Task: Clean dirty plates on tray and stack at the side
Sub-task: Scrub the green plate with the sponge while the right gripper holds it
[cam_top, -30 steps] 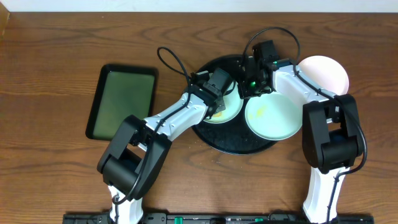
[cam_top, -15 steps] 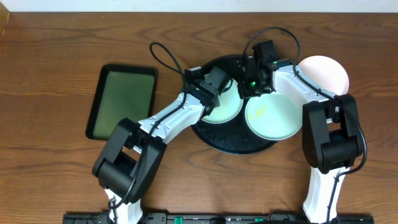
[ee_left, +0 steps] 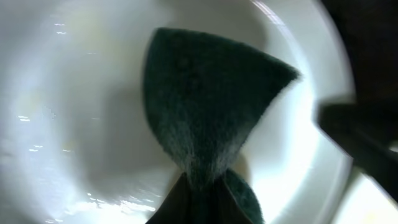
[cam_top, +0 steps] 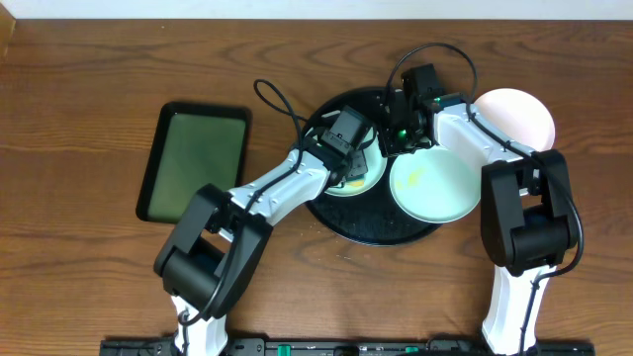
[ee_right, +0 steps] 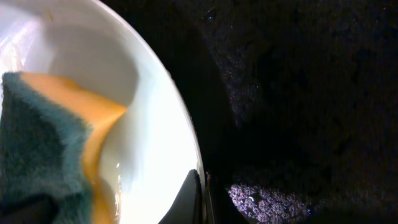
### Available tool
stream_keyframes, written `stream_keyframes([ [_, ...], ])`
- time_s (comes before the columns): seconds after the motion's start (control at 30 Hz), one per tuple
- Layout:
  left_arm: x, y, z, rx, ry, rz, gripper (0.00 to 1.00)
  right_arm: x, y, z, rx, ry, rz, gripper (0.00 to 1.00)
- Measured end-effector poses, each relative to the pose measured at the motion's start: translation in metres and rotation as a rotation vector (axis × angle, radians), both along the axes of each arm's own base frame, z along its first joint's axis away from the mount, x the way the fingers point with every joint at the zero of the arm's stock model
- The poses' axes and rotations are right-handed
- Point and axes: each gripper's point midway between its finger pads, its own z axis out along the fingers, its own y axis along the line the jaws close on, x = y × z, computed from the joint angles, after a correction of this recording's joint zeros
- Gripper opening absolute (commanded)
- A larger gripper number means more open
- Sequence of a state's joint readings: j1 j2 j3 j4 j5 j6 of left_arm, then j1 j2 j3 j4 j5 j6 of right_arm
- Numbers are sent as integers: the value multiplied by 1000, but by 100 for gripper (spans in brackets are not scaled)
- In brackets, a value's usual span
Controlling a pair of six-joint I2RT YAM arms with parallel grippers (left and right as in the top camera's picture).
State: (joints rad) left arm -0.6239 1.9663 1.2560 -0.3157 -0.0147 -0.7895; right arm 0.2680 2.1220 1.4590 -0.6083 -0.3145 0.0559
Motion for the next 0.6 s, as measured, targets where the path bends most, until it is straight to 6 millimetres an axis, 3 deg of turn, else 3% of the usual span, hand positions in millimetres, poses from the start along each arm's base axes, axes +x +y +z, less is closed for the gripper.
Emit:
stream_keyframes([
  [0.4, 5, 60, 5, 351, -98, 63, 7, 0, 0, 0, 1, 0, -2, 1],
  [0.5, 9, 66, 21, 367, -137, 75, 7, 1, 1, 0, 9, 4, -18, 1],
  [0.6, 12, 72, 55, 347, -199, 101, 8, 2, 3, 1, 24, 3, -23, 1],
])
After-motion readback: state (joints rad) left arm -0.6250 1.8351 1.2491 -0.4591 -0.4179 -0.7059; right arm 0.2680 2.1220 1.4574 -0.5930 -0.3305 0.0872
